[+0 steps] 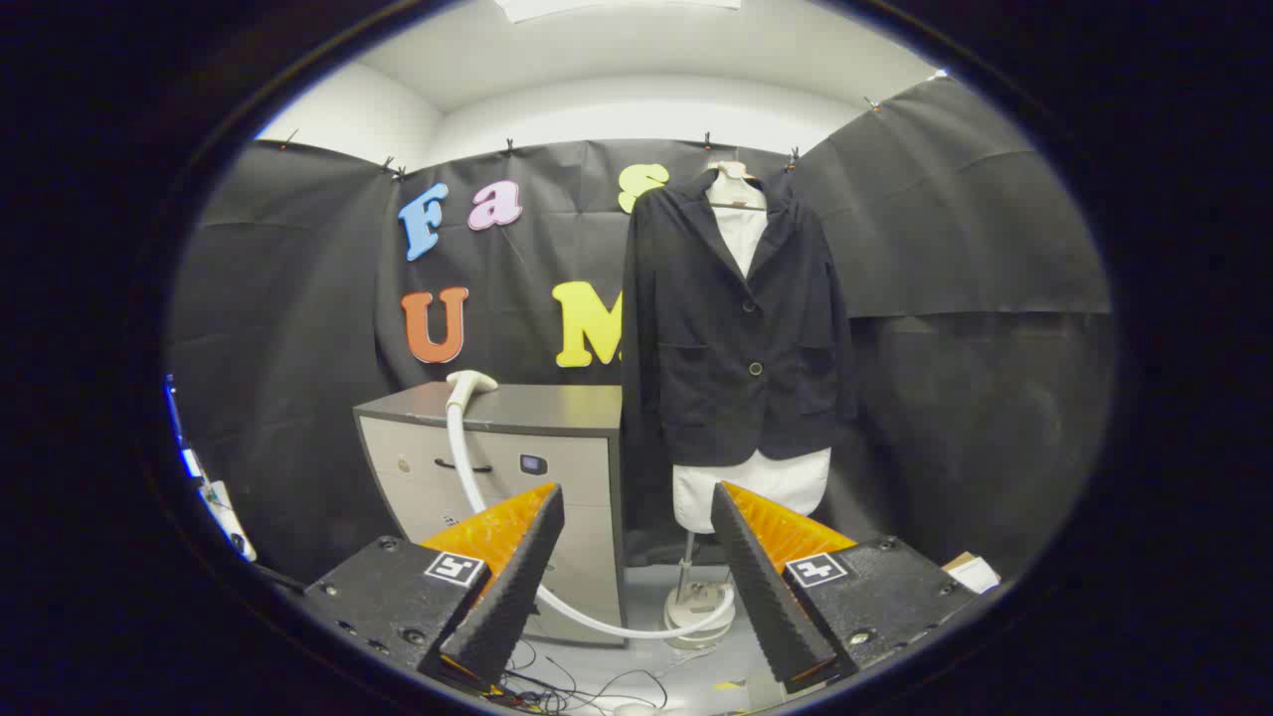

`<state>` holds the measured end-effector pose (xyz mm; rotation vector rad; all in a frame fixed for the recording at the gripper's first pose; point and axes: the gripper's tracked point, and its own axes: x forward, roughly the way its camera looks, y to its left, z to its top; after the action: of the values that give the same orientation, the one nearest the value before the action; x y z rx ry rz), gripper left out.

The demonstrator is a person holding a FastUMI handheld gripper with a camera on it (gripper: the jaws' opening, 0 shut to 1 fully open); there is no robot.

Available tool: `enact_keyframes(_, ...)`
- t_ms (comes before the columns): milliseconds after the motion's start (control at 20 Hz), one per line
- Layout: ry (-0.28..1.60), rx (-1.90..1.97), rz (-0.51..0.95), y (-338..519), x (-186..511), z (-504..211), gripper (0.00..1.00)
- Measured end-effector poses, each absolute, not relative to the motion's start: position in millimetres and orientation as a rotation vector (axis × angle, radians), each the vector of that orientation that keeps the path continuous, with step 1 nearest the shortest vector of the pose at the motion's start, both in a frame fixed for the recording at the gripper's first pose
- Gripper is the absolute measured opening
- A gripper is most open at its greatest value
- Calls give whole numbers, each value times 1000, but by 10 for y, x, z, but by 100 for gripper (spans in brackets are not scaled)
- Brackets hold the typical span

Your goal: Iron the clothes twice with a garment steamer, once on the left side and once on the right side.

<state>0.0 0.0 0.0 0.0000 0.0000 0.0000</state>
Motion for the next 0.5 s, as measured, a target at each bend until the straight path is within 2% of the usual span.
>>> enact_keyframes(500, 4, 9, -41, -47, 5, 49, 95)
